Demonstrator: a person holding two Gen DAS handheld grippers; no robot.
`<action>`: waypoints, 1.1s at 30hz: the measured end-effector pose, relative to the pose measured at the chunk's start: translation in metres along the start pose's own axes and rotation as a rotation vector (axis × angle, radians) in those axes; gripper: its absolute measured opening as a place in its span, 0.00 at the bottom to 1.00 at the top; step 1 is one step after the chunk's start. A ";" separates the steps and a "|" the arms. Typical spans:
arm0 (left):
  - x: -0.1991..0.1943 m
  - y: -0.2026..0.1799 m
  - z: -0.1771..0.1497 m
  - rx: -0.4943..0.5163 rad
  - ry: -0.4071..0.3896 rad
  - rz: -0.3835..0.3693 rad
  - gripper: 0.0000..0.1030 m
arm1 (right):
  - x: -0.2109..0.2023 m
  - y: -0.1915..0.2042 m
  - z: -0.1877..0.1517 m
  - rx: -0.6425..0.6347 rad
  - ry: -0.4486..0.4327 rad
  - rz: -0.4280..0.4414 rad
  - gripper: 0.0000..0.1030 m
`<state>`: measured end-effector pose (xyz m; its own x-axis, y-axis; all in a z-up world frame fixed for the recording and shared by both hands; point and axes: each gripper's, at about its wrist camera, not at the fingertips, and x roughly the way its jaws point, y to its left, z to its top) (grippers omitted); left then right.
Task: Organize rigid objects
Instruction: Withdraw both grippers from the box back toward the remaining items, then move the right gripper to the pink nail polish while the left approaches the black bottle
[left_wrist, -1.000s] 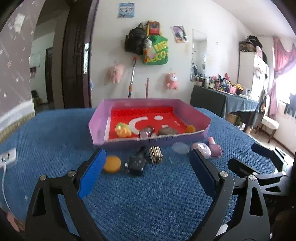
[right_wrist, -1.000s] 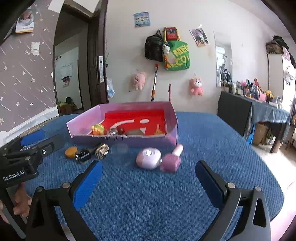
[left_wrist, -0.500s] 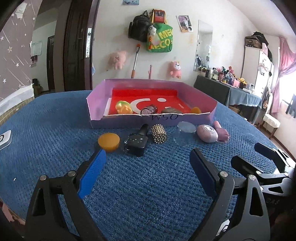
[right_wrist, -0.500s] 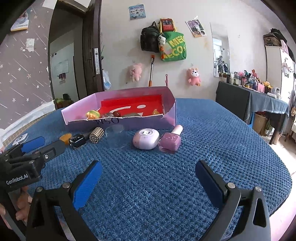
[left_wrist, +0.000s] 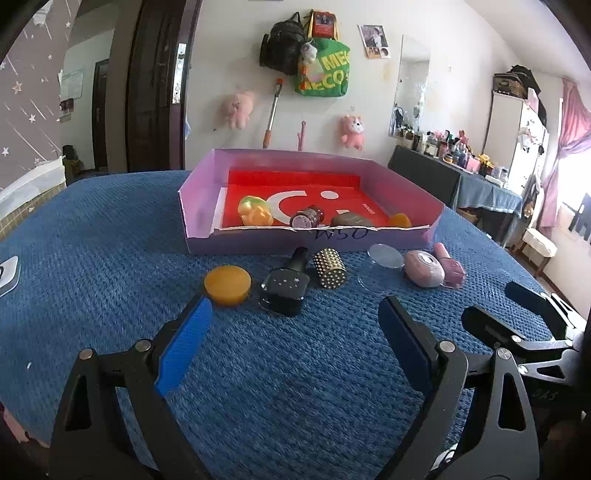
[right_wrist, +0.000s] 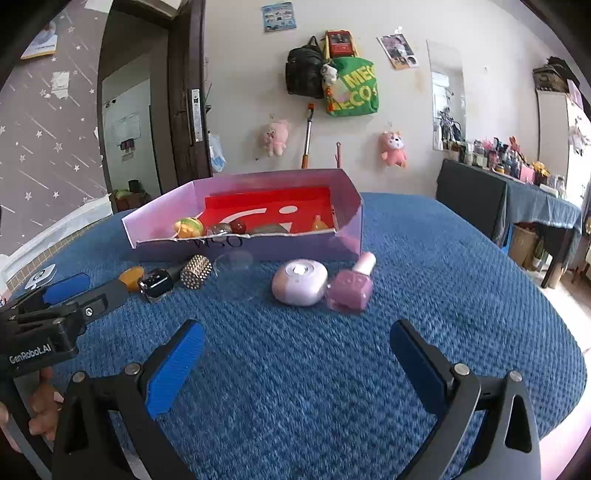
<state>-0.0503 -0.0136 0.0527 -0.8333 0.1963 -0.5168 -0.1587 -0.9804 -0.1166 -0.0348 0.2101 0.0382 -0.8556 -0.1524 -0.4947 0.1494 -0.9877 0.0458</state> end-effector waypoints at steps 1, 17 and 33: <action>0.001 0.002 0.002 0.001 0.004 0.005 0.90 | 0.001 0.001 0.002 -0.007 0.000 0.002 1.00; 0.040 0.007 0.029 0.117 0.157 0.004 0.89 | 0.045 -0.031 0.043 0.023 0.141 -0.061 0.96; 0.078 0.003 0.035 0.181 0.282 0.028 0.89 | 0.087 -0.066 0.052 0.091 0.305 -0.169 0.91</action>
<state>-0.1342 -0.0018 0.0420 -0.6632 0.1412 -0.7350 -0.2506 -0.9672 0.0404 -0.1450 0.2604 0.0369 -0.6751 0.0170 -0.7375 -0.0381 -0.9992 0.0118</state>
